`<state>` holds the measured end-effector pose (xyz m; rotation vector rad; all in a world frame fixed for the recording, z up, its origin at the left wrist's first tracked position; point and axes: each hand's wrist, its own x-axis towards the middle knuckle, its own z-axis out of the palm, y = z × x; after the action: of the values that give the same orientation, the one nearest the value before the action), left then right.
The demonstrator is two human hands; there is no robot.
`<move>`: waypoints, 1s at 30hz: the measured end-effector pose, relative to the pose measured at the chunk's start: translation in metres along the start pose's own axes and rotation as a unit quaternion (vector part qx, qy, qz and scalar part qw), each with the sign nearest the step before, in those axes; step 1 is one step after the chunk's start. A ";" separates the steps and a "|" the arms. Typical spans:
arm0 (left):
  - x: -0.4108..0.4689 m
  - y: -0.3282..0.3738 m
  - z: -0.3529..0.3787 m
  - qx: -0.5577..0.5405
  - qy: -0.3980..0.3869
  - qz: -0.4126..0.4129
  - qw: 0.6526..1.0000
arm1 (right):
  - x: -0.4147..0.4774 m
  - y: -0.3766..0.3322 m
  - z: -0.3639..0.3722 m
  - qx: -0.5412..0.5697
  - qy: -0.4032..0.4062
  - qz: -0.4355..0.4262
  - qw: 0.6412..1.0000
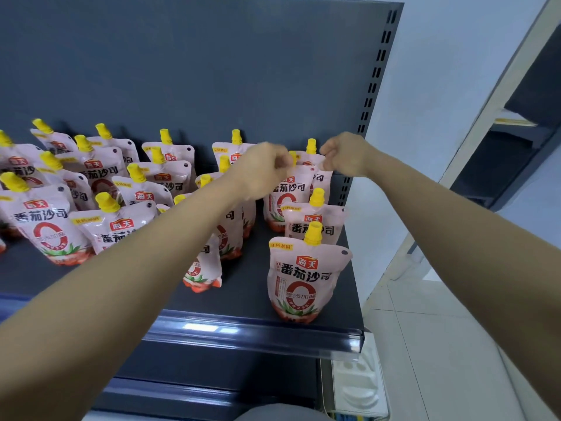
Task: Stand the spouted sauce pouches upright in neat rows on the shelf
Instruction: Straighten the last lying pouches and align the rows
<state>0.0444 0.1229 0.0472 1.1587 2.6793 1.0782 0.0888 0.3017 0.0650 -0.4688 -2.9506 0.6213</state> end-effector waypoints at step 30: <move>0.066 -0.016 0.024 0.038 -0.092 -0.046 0.994 | 0.061 0.047 0.025 0.117 0.046 0.056 0.991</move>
<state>-0.0069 0.1722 0.0347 1.0748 2.6215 0.8196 0.0406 0.3518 0.0242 -0.6238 -2.7332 0.9169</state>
